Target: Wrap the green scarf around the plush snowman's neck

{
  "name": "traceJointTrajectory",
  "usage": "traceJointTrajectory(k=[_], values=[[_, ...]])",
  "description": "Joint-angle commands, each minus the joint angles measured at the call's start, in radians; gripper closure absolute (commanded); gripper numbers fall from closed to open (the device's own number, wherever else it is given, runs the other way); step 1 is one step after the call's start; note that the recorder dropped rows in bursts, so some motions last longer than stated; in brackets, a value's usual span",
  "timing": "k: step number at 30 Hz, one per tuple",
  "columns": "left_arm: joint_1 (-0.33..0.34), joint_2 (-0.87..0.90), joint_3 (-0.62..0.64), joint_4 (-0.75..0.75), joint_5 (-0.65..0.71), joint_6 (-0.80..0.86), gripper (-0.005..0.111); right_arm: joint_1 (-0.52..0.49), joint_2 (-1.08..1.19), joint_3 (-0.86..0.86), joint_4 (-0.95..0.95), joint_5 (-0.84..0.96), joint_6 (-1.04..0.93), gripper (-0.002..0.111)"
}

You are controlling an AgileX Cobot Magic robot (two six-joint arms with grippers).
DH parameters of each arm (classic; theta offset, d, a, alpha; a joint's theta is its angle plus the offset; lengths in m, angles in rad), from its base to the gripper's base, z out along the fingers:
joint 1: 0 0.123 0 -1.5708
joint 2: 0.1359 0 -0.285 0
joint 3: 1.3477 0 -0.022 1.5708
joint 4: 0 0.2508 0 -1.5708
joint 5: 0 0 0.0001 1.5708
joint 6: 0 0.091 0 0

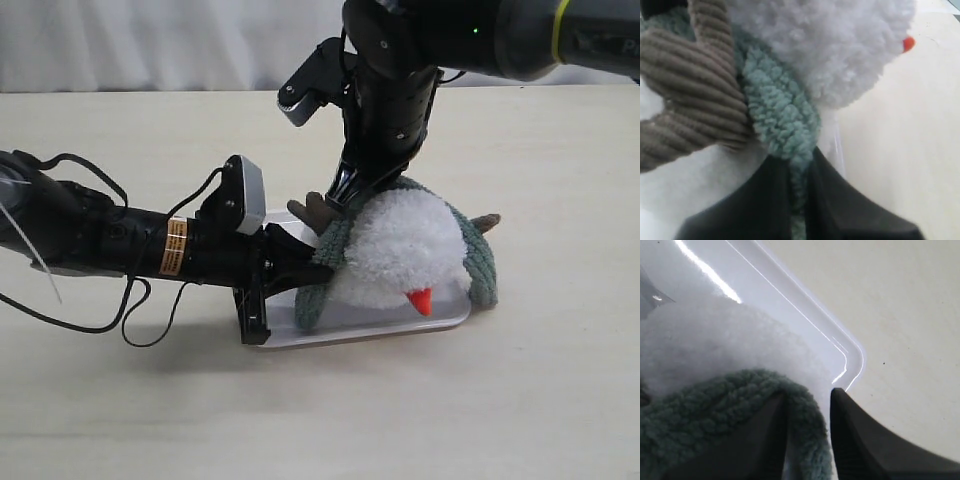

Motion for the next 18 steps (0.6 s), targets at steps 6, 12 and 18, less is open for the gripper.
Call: traceJointTrajectory(k=[6,12,18], values=[[0.006,-0.035,0.000,-0.019,-0.001,-0.104,0.107,-0.006,-0.055,-0.011,-0.008,0.000,0.055,0.079],[0.006,-0.035,0.000,-0.021,0.001,-0.107,0.107,-0.003,-0.183,-0.028,0.020,0.006,0.075,0.079],[0.006,-0.035,0.000,-0.044,0.003,-0.107,0.107,-0.003,-0.286,-0.026,0.153,0.139,0.075,0.079]])
